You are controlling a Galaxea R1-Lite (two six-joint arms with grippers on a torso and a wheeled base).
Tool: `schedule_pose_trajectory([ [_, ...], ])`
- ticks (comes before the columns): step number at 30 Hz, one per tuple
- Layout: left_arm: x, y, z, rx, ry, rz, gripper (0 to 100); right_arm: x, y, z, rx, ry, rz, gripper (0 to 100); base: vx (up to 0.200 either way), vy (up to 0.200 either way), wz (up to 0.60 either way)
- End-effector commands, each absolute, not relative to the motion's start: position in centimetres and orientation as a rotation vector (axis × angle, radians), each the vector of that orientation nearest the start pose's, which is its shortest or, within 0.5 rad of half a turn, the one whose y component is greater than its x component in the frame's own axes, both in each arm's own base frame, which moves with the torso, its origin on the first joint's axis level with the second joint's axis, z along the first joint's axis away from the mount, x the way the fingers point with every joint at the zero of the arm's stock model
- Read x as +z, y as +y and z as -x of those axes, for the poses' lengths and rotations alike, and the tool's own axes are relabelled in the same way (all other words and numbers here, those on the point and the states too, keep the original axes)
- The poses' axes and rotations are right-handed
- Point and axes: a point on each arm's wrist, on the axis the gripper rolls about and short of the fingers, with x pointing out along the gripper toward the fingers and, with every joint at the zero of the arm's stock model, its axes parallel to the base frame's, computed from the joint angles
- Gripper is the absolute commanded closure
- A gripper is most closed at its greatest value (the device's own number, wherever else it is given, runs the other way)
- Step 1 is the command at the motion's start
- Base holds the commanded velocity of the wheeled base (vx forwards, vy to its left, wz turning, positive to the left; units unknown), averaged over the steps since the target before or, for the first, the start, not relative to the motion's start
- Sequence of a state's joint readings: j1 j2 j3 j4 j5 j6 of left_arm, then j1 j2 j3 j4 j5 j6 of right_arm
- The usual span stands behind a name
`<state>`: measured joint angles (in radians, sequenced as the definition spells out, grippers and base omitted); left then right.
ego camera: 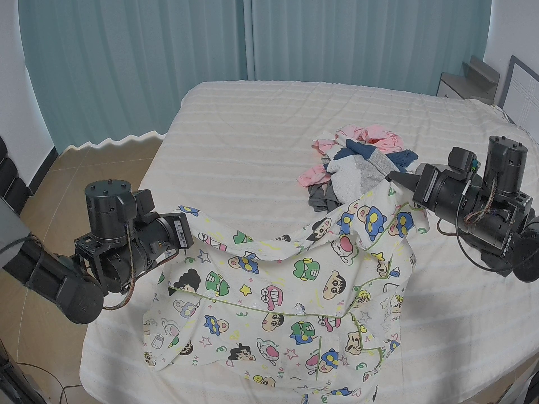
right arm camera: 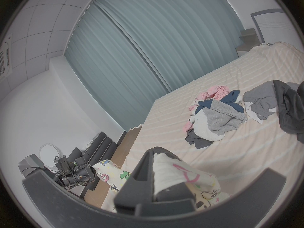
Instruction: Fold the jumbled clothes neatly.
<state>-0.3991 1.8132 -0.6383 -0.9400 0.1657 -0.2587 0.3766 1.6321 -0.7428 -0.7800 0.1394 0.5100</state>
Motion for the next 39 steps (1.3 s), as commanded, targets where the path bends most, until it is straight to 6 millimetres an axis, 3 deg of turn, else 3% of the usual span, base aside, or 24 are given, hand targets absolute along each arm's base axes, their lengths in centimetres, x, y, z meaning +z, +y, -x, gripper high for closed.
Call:
schedule_pose_trajectory([
  [1,12.2,-11.9,-29.2,-0.195,0.285,0.182,100,19.0,11.0,-27.6,0.459,0.27,-0.481,100,0.0,0.0,0.0],
  [6,11.1,-11.7,-30.0,-0.179,0.315,0.176,100,17.9,11.1,-28.3,0.447,0.306,-0.481,100,0.0,0.0,0.0],
  [14,9.5,-11.5,-31.8,-0.146,0.343,0.176,100,14.6,12.1,-30.8,0.442,0.296,-0.48,100,0.0,0.0,0.0],
  [20,8.1,-11.1,-34.4,-0.11,0.347,0.183,100,12.2,12.2,-32.8,0.42,0.311,-0.479,100,0.0,0.0,0.0],
  [25,6.7,-11.2,-36.1,-0.093,0.357,0.188,100,11.3,12.0,-35.2,0.391,0.301,-0.486,100,0.0,0.0,0.0],
  [39,2.6,-11.0,-41.2,0.022,0.283,0.26,100,7.8,12.1,-39.3,0.353,0.323,-0.492,100,0.0,0.0,0.0],
])
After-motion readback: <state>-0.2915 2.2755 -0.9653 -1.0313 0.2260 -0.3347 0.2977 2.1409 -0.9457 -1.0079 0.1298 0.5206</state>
